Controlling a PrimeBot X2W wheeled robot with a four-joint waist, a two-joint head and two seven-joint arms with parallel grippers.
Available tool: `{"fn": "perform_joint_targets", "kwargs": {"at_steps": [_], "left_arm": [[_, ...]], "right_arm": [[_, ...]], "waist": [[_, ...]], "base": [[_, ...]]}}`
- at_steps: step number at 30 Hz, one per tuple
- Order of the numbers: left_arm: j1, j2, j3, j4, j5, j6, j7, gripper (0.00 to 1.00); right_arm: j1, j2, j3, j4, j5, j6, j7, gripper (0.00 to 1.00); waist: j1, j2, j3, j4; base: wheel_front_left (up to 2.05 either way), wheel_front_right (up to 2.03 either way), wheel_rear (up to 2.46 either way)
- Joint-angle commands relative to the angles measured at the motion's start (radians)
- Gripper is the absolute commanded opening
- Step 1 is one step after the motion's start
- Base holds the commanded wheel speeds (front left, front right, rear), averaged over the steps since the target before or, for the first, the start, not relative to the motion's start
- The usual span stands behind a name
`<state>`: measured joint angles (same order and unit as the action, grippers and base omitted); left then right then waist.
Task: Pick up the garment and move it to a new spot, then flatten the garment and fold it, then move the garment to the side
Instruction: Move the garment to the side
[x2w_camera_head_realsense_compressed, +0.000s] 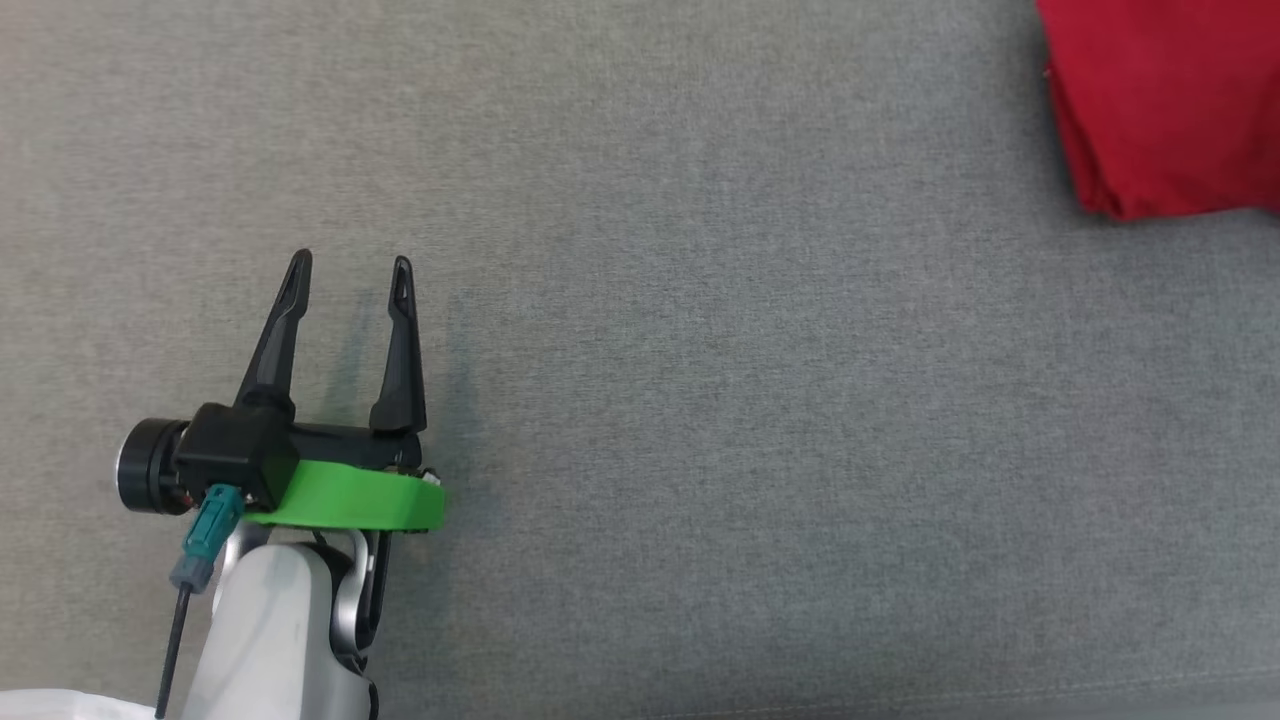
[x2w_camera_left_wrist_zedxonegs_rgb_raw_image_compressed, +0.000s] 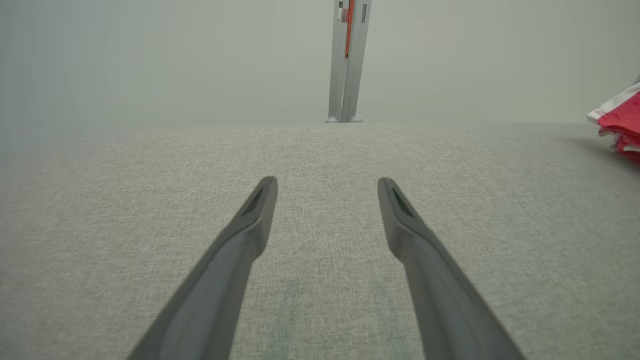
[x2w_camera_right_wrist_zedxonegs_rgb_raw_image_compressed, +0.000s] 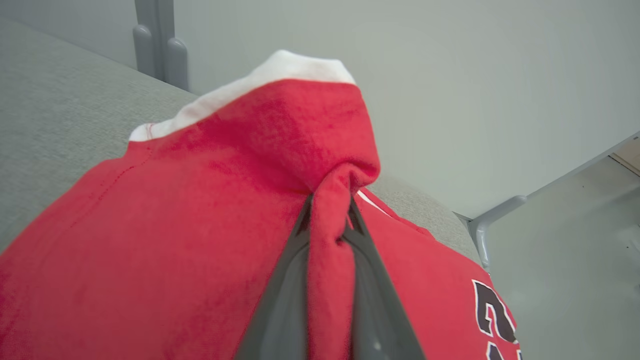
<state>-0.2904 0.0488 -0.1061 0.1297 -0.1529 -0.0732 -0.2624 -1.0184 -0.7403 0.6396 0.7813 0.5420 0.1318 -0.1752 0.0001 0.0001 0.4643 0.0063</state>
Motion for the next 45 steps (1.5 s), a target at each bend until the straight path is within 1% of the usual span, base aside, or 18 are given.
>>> {"fn": "perform_joint_targets", "kwargs": {"at_steps": [1,7,14,18,21,24,26,27,29,32,36,39,42,45], "left_arm": [[-0.022,0.004,0.003,-0.012,0.018,-0.006,-0.002,1.0],[-0.031,0.007,-0.006,-0.052,0.051,-0.016,-0.002,1.0],[-0.028,0.016,-0.023,-0.101,0.073,-0.024,-0.002,1.0],[-0.03,0.019,-0.031,-0.12,0.074,-0.028,-0.002,1.0],[-0.035,0.02,-0.035,-0.131,0.077,-0.03,-0.002,1.0],[-0.039,0.021,-0.037,-0.135,0.079,-0.031,-0.002,1.0],[-0.043,0.022,-0.036,-0.134,0.08,-0.029,-0.002,1.0],[-0.043,0.021,-0.036,-0.134,0.081,-0.027,-0.002,1.0],[-0.044,0.021,-0.035,-0.131,0.08,-0.027,-0.002,1.0],[-0.041,0.022,-0.027,-0.12,0.075,-0.024,-0.002,1.0],[-0.024,0.021,-0.018,-0.107,0.065,-0.022,-0.002,1.0],[-0.007,0.018,-0.009,-0.092,0.055,-0.02,-0.002,1.0],[0.009,0.016,0.0,-0.08,0.051,-0.017,-0.002,1.0],[0.035,0.014,0.017,-0.07,0.041,-0.014,-0.002,1.0]], "right_arm": [[-0.025,-0.03,0.001,-0.012,0.015,-0.002,0.004,0.0],[-0.082,-0.14,-0.001,-0.024,0.081,-0.002,0.046,0.0],[-0.156,-0.228,0.028,-0.004,0.102,-0.002,0.098,0.0],[-0.19,-0.249,0.048,0.028,0.114,-0.002,0.119,0.0],[-0.213,-0.26,0.057,0.07,0.112,-0.002,0.113,0.0],[-0.224,-0.252,0.059,0.114,0.121,-0.002,0.1,0.0],[-0.236,-0.247,0.065,0.153,0.107,-0.002,0.081,0.57],[-0.243,-0.244,0.066,0.172,0.099,-0.002,0.067,1.0],[-0.254,-0.239,0.069,0.204,0.08,-0.002,0.041,1.0],[-0.271,-0.208,0.075,0.241,0.048,-0.002,-0.011,1.0],[-0.293,-0.172,0.082,0.256,0.016,-0.002,-0.056,1.0],[-0.295,-0.13,0.083,0.239,0.0,-0.002,-0.079,1.0],[-0.278,-0.101,0.078,0.216,-0.01,-0.002,-0.088,1.0],[-0.247,-0.063,0.051,0.153,-0.024,-0.002,-0.089,1.0]], "waist": [[-0.0001,-0.0001,0.09,-0.078],[-0.0001,-0.0001,0.122,-0.099],[-0.0001,-0.0001,0.145,-0.095],[-0.0001,-0.0001,0.16,-0.087],[-0.0001,-0.0001,0.173,-0.08],[-0.0001,-0.0001,0.184,-0.074],[-0.0001,-0.0001,0.192,-0.07],[-0.0001,-0.0001,0.194,-0.068],[-0.0001,-0.0001,0.195,-0.065],[-0.0001,-0.0001,0.182,-0.067],[-0.0001,-0.0001,0.142,-0.071],[-0.0001,-0.0001,0.095,-0.071],[-0.0001,-0.0001,0.049,-0.069],[-0.0001,-0.0001,-0.009,-0.062]], "base": [[0.0,0.0,0.0],[0.0,0.0,0.0],[0.0,0.0,0.0],[0.0,0.0,0.0],[0.0,0.0,0.0],[0.0,0.0,0.0],[0.0,0.0,0.0],[0.0,0.0,0.0],[0.0,0.0,0.0],[0.0,0.0,0.0],[0.0,0.0,0.0],[0.0,0.0,0.0],[0.0,0.0,0.0],[0.0,0.0,0.0]]}}
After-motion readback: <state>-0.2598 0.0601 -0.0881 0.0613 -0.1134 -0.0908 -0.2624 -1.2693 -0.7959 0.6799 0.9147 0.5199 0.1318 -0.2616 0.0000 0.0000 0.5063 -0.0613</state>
